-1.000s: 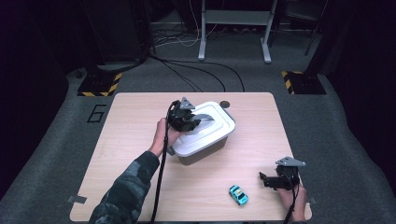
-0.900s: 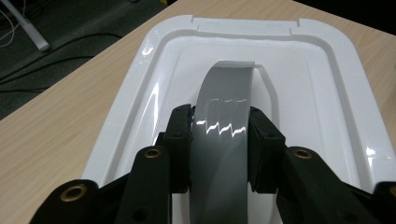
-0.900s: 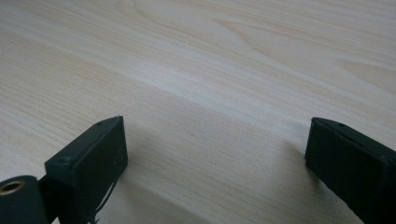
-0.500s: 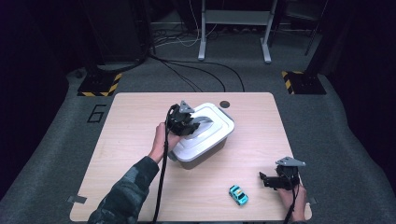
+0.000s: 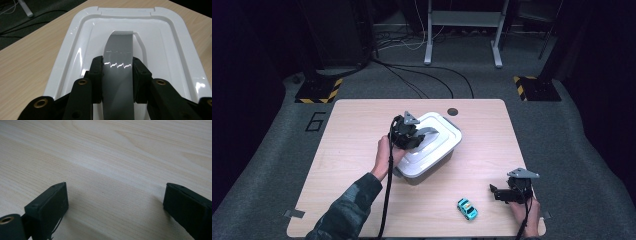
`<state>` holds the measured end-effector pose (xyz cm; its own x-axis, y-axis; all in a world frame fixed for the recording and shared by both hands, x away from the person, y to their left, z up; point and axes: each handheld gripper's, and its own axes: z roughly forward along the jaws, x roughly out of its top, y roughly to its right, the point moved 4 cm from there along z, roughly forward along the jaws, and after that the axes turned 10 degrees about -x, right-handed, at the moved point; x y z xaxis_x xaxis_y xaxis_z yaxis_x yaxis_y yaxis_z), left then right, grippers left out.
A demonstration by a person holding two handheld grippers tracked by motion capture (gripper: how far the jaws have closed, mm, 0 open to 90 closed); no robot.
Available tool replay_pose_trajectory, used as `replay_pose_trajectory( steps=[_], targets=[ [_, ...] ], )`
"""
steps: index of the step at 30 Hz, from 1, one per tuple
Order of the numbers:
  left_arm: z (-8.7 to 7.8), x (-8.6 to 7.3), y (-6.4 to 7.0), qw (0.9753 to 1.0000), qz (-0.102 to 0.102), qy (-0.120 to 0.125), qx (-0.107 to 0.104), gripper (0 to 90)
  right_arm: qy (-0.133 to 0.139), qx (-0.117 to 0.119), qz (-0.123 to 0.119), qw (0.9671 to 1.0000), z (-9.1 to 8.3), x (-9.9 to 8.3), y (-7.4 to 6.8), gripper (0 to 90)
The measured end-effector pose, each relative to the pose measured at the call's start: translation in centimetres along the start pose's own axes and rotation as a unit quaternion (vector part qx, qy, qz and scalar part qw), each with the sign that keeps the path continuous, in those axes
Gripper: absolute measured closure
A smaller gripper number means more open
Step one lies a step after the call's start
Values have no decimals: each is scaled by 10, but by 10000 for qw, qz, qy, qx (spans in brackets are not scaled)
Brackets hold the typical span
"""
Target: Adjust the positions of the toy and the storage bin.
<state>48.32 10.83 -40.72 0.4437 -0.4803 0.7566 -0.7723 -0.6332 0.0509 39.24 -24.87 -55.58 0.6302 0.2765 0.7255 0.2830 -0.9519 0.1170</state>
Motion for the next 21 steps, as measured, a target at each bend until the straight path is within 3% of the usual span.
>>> replay_pose_trajectory(
  steps=[9,13,21],
  targets=[
    [-8,-7,8,10000,-43,-15,3,668,2,-10,2,10000,0,0,0,54],
    [-3,-7,5,10000,-71,-16,-61,623,3,-11,2,10000,0,0,0,54],
    [3,-6,10,9999,-76,80,-104,670,3,-16,-1,10000,0,0,0,54]
  ],
)
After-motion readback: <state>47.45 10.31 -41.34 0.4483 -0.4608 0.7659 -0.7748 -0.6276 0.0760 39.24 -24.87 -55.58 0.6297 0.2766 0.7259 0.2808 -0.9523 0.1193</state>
